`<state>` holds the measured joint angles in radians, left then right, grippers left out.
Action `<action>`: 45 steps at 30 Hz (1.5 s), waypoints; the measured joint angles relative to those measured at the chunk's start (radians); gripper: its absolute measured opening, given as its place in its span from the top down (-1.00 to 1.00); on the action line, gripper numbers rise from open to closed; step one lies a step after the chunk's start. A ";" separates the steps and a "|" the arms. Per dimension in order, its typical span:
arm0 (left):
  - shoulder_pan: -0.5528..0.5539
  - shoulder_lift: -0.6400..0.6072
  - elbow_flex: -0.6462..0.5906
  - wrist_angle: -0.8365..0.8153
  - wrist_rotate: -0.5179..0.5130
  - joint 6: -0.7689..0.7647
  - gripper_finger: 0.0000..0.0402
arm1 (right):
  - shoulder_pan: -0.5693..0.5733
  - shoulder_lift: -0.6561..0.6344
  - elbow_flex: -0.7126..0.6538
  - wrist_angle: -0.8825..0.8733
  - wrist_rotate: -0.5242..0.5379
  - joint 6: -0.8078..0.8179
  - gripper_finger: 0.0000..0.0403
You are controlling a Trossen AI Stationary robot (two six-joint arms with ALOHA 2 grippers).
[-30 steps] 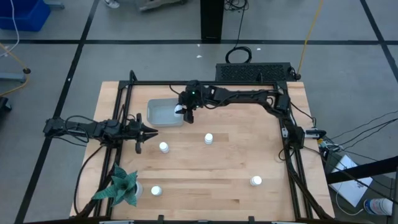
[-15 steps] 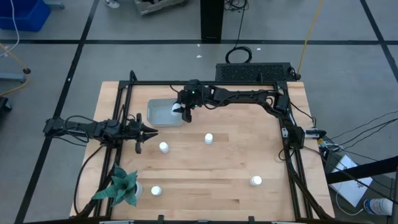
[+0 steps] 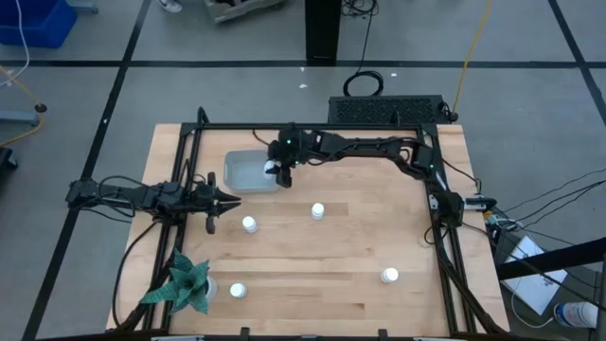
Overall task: Pick and place pill bottles into a basket
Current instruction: Put the white pill bottle in the gray bin
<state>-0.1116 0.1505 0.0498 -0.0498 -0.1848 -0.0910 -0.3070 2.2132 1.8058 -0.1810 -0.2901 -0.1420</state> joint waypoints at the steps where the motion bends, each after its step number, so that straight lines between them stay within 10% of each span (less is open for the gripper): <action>1: 0.000 0.000 0.000 0.001 0.000 0.000 0.68 | 0.004 0.012 -0.001 -0.004 0.000 0.000 0.27; 26: 0.000 0.000 0.001 -0.021 0.003 -0.020 0.68 | 0.048 0.077 0.000 0.014 0.000 -0.009 0.26; 35: 0.000 0.000 0.001 -0.023 0.004 -0.022 0.68 | 0.071 0.077 -0.002 0.032 0.001 0.002 -0.27; 45: 0.000 0.000 0.001 -0.024 0.004 -0.022 0.68 | 0.080 -0.039 -0.002 0.003 0.033 -0.025 -0.28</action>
<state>-0.1117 0.1505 0.0509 -0.0734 -0.1810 -0.1127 -0.2268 2.1743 1.8034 -0.1777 -0.2574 -0.1673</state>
